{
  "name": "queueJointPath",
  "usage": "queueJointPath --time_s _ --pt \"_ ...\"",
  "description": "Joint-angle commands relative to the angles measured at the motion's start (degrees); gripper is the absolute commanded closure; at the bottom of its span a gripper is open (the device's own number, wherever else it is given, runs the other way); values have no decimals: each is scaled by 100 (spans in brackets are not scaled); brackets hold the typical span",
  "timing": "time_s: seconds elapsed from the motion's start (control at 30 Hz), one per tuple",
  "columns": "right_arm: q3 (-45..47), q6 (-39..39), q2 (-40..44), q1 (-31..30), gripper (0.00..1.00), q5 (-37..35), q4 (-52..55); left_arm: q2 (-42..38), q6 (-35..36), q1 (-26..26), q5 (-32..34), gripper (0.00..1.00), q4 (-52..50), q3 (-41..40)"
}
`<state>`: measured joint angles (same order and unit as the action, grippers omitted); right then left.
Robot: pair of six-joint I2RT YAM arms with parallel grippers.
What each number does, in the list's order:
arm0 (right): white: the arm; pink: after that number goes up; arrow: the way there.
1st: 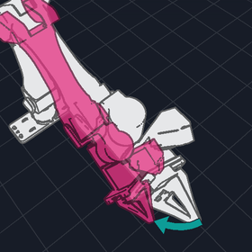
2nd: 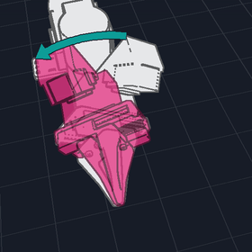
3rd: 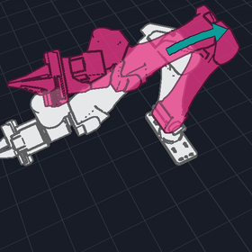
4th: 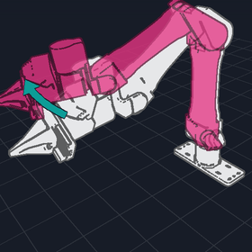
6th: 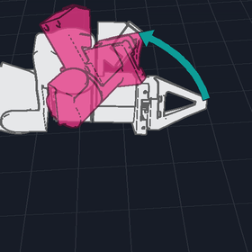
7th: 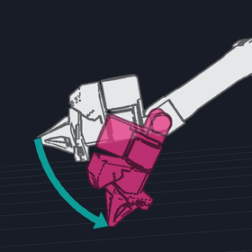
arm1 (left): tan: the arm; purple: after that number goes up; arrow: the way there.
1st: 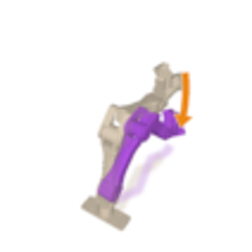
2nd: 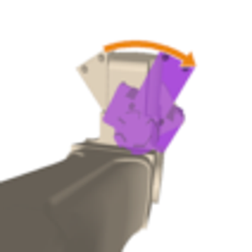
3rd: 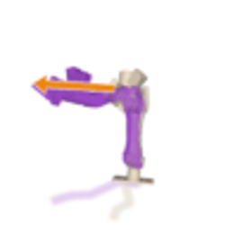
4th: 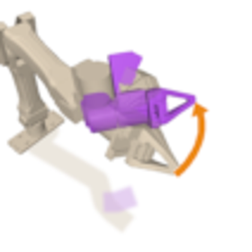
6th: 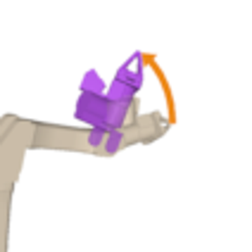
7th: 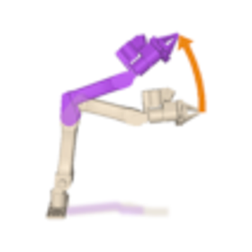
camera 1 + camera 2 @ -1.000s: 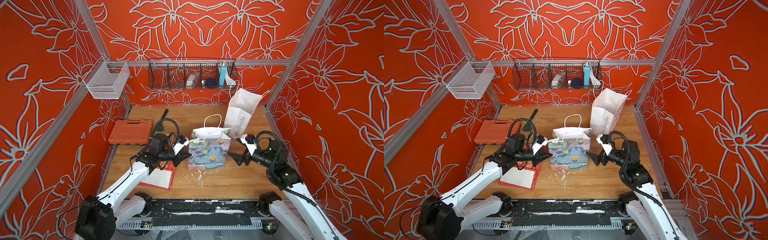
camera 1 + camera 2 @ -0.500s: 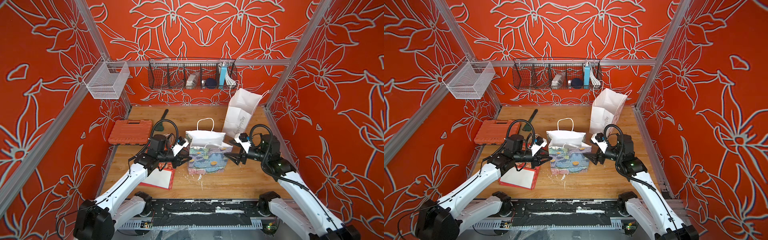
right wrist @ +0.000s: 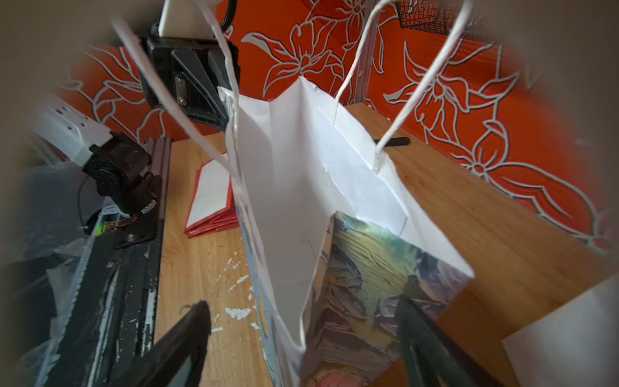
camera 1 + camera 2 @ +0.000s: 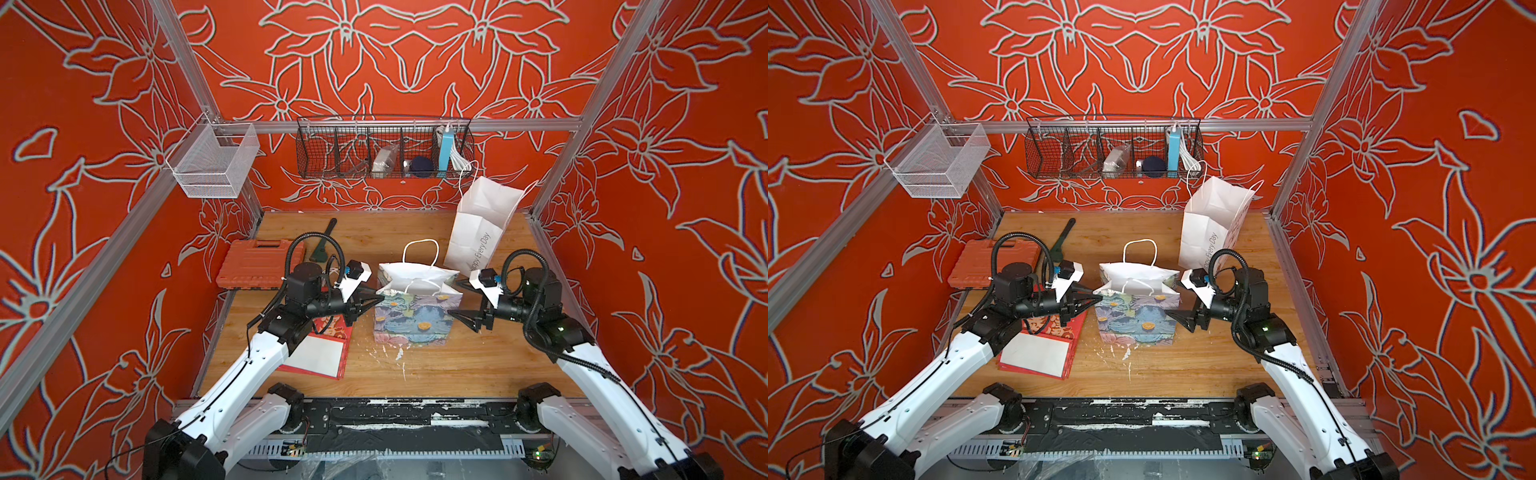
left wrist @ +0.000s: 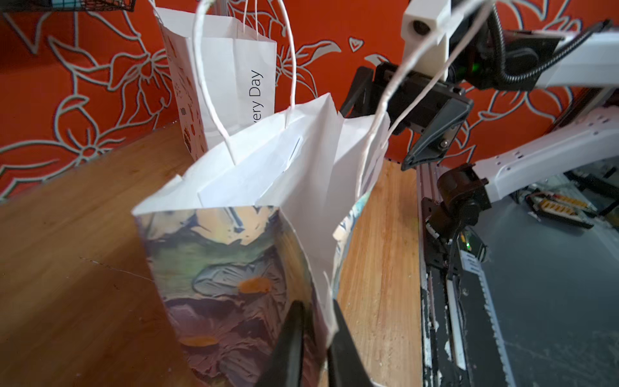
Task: Put away the paper bag
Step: Pick up the paper bag from the center of the board.
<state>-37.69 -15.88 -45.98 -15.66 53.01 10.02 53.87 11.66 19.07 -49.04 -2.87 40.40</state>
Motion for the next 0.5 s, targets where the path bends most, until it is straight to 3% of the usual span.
queueJointPath --time_s 0.0,0.23,0.47 --pt "-364 -580 153 33 8 -633 320 72 338 -35 -319 96 -201 168" --pt "-702 -1073 -5 41 4 -745 929 -58 856 -44 -649 100 -713 203" --pt "-858 -915 -529 35 2 409 722 -56 846 -56 -757 100 -702 162"
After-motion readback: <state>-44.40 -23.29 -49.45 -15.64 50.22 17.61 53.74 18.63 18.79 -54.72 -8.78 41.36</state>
